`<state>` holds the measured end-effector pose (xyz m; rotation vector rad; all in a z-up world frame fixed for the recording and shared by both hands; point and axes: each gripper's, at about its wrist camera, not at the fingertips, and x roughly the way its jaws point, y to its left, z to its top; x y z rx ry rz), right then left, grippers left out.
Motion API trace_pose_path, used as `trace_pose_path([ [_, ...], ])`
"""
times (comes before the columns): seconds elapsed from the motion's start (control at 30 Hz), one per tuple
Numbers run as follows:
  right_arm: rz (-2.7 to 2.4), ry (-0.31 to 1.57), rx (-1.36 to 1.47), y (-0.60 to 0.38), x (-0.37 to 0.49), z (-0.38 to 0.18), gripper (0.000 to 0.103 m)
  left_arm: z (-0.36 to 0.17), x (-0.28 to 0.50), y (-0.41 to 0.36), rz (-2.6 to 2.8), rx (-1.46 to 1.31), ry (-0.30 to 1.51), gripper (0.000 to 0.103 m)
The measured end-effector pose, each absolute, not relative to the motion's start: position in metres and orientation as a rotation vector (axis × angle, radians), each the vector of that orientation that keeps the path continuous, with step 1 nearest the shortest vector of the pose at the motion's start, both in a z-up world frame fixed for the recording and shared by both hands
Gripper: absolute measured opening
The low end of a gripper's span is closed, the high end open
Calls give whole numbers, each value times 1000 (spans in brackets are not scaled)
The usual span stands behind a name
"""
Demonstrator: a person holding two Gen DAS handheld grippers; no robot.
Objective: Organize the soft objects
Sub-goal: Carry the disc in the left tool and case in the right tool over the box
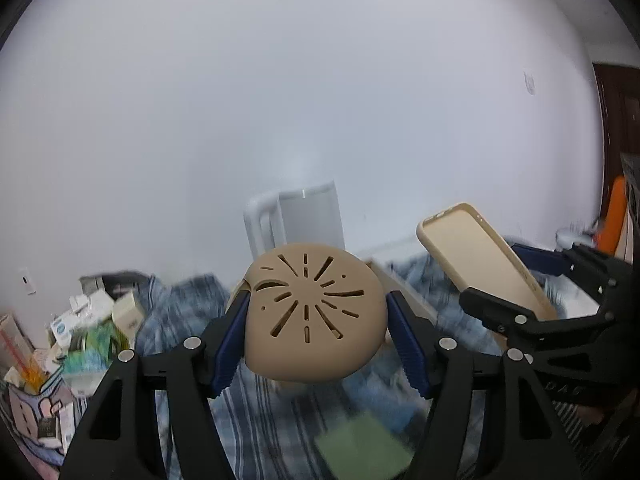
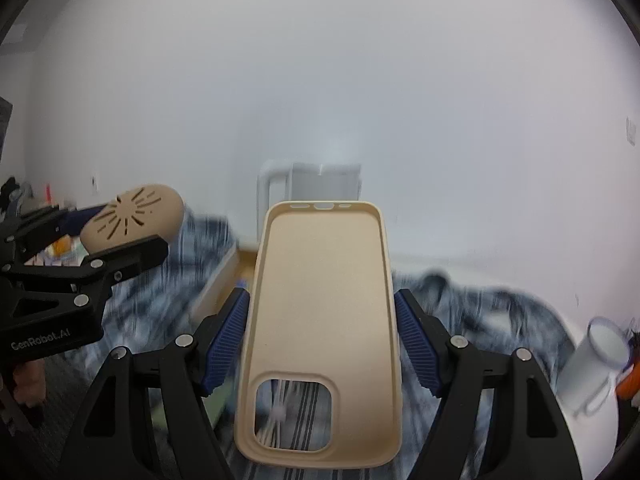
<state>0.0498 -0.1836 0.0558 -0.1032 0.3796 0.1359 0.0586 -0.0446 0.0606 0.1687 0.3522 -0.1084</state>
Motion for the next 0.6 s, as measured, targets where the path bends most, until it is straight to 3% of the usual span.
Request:
trace_pose_path([
  [0.33, 131, 330, -98, -187, 136, 127, 72, 136, 132, -43, -18, 129, 267, 70],
  [0.6, 99, 353, -65, -187, 206, 121, 72, 143, 205, -28, 0, 55, 307, 70],
])
